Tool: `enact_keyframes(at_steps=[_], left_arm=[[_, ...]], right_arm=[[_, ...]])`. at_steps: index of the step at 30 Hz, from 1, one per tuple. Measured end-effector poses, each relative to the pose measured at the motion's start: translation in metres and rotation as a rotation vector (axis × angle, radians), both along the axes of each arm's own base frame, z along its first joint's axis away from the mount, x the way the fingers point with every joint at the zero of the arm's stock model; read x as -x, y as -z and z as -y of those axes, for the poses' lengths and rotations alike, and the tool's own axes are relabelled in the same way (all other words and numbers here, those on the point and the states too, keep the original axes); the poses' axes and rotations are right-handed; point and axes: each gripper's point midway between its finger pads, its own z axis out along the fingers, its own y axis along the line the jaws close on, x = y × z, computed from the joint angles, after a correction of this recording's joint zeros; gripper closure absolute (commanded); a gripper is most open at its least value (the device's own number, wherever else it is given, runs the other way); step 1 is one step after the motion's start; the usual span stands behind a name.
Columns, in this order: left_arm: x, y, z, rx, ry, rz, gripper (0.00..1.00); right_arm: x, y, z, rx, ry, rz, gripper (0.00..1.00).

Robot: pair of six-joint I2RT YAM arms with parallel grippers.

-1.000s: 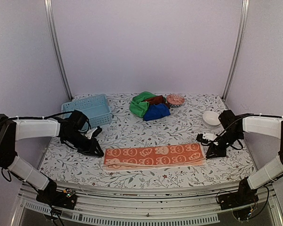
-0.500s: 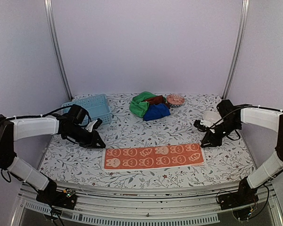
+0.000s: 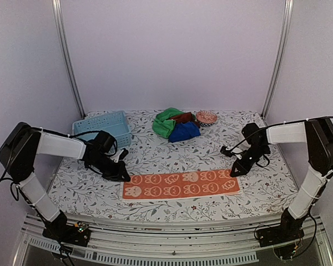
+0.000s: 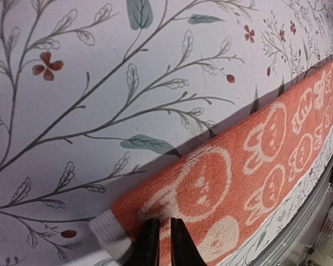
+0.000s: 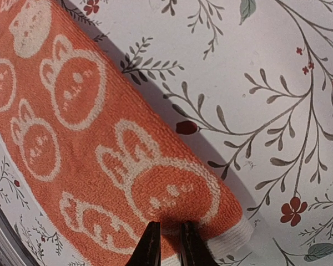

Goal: Roll the towels
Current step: Adjust the towel at the center of the board.

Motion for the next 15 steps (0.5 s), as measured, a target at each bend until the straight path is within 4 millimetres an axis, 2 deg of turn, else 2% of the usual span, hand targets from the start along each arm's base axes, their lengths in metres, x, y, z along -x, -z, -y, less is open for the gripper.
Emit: enact_keyframes(at_steps=[3,9,15], left_arm=[[0.002,0.010,-0.006,-0.033,-0.022,-0.015,0.89],[0.001,0.011,-0.003,-0.043,-0.037,0.000,0.90],[0.015,0.011,0.018,-0.041,-0.004,0.027,0.93]], right_arm=[[-0.001,0.011,0.009,0.062,0.019,-0.004,0.87],[-0.005,0.014,0.015,0.093,0.038,0.011,0.86],[-0.015,0.014,0.033,0.125,0.081,0.055,0.87]])
